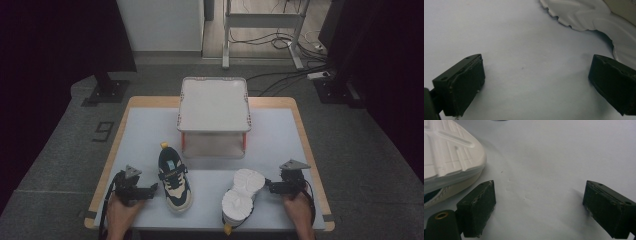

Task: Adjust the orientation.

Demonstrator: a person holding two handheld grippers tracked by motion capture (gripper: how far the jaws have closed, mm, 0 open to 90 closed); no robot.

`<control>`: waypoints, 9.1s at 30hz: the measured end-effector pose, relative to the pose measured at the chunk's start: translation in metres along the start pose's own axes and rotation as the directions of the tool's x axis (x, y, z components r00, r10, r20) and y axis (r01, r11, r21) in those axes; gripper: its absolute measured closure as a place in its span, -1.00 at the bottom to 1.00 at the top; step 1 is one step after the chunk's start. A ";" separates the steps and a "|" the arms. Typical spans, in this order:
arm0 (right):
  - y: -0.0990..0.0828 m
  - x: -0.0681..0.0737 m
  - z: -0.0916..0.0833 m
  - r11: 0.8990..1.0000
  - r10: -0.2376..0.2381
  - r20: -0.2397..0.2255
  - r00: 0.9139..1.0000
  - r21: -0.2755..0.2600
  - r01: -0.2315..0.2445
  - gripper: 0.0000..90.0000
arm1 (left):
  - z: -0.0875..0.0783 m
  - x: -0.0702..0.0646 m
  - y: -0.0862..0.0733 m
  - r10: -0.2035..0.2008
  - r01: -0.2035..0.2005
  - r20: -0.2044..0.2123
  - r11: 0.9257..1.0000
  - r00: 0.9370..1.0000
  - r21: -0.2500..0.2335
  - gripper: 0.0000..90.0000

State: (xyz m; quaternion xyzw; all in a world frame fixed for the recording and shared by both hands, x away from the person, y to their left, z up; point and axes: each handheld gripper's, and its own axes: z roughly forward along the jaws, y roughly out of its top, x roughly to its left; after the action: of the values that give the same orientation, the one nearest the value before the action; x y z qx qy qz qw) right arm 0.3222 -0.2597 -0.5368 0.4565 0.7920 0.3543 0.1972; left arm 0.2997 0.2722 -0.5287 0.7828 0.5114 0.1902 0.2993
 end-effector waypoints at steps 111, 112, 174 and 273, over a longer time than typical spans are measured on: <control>0.000 0.000 0.000 1.000 -0.001 0.000 1.000 -0.001 0.001 -0.77 | -0.039 -0.017 0.104 0.167 -0.167 0.012 0.981 0.986 0.100 0.60; 0.000 0.000 0.000 1.000 -0.001 0.000 1.000 -0.001 0.001 -0.77 | -0.042 -0.016 0.101 0.161 -0.161 0.013 0.982 0.987 0.099 0.59; 0.000 0.000 0.000 1.000 -0.001 0.001 1.000 -0.001 0.001 -0.77 | -0.041 -0.045 0.019 0.406 -0.393 0.260 0.914 0.876 -0.105 -0.57; 0.000 0.000 0.000 1.000 -0.001 0.000 1.000 -0.001 0.001 -0.77 | 0.045 -0.099 0.137 -0.062 0.060 -0.025 0.995 0.998 -0.085 -0.50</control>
State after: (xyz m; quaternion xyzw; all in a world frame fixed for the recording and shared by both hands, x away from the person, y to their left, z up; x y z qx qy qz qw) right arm 0.3221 -0.2597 -0.5369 0.4562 0.7919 0.3546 0.1977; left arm 0.3811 0.1280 -0.4705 0.7508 0.5306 0.2130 0.3308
